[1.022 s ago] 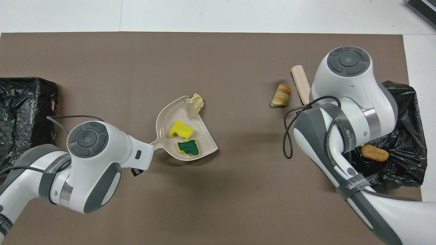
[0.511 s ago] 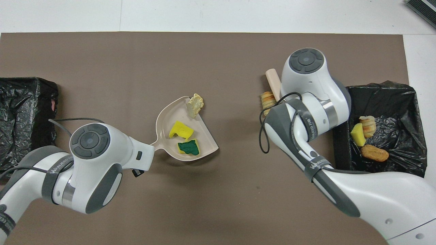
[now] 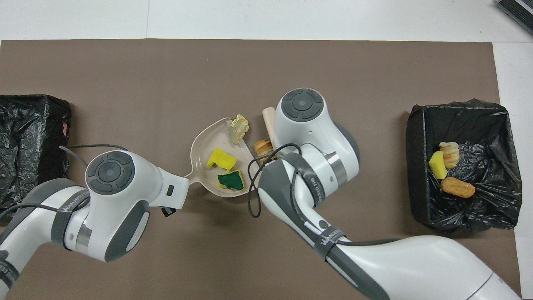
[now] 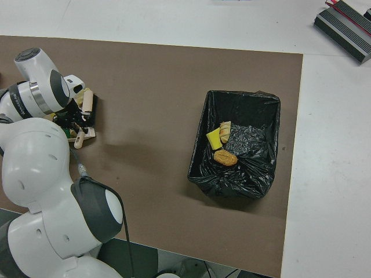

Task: Sweep and dump trash in bin
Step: 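Sweep the last bread piece into the dustpan with the right gripper, then carry the loaded dustpan with the left gripper toward the nearby bin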

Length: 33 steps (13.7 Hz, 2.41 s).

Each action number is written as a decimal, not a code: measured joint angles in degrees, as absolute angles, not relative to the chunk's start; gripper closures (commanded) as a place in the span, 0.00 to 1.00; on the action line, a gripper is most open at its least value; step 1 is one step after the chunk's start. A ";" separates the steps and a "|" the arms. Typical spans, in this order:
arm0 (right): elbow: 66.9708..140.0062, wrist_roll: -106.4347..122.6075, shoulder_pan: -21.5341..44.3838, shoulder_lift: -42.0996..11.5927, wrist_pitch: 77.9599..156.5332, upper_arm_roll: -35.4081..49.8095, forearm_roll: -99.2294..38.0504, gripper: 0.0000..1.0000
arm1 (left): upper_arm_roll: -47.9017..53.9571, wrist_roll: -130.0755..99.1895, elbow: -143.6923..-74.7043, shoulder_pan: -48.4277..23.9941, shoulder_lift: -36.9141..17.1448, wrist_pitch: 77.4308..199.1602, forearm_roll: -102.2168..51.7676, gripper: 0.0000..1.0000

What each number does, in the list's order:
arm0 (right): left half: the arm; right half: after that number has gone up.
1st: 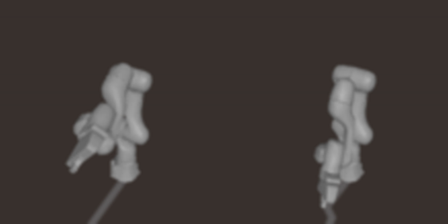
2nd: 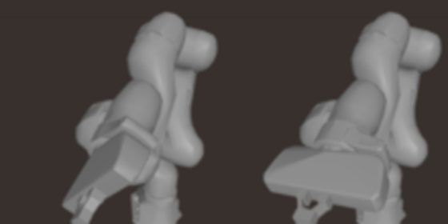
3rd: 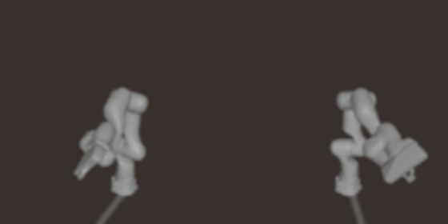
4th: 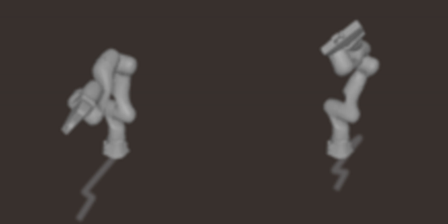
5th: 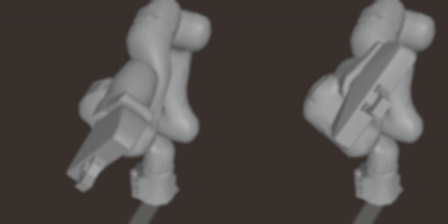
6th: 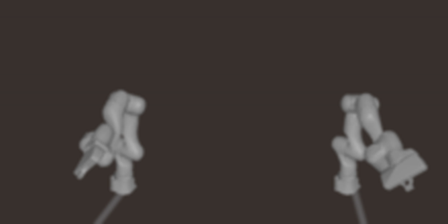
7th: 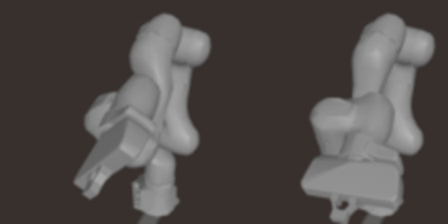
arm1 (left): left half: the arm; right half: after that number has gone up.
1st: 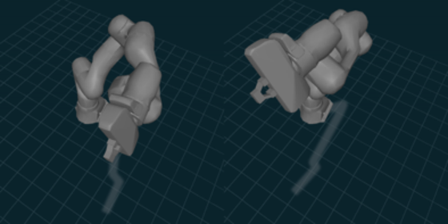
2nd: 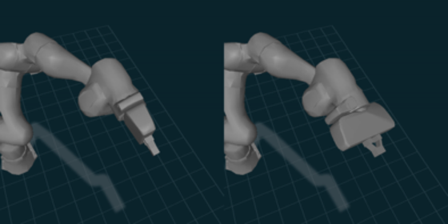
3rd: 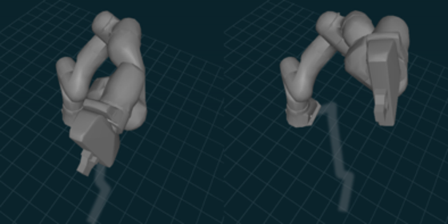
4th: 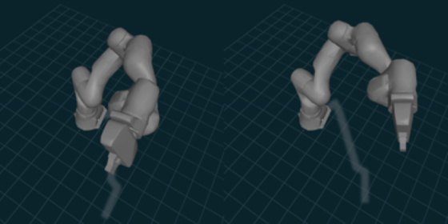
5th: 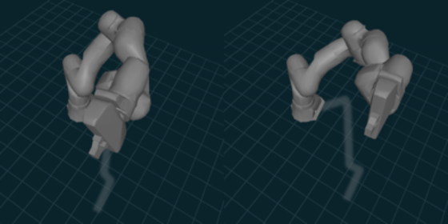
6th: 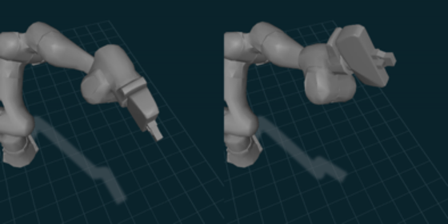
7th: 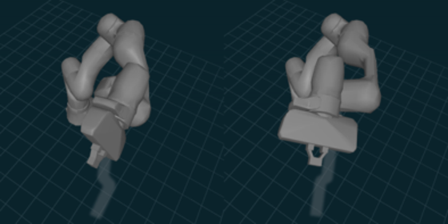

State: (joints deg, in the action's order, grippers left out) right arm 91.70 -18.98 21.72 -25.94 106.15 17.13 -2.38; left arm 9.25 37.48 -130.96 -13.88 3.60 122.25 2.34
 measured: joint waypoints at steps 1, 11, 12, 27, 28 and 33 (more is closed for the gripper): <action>91.62 -19.11 22.36 -25.89 106.04 17.75 -2.63 1.00 | 9.25 37.35 -130.96 -13.89 3.60 122.25 2.34 1.00; 92.01 -20.86 19.97 -16.19 93.09 19.58 -3.20 1.00 | 8.66 36.57 -130.35 -12.39 3.71 123.59 0.94 1.00; 92.69 -21.04 19.40 -15.21 92.82 19.57 -3.23 1.00 | 8.59 36.57 -130.00 -11.14 3.86 123.74 0.43 1.00; 129.92 -52.28 37.60 0.84 128.69 20.26 -13.30 1.00 | 7.01 43.46 -127.54 0.67 7.19 123.47 -7.43 1.00; 130.73 -52.85 38.28 0.49 130.04 20.26 -13.25 1.00 | 6.91 45.17 -126.86 2.17 7.51 122.67 -8.90 1.00; 131.42 -52.89 38.99 -1.08 130.87 20.20 -11.11 1.00 | 6.36 57.78 -119.81 13.83 9.29 112.55 -14.33 1.00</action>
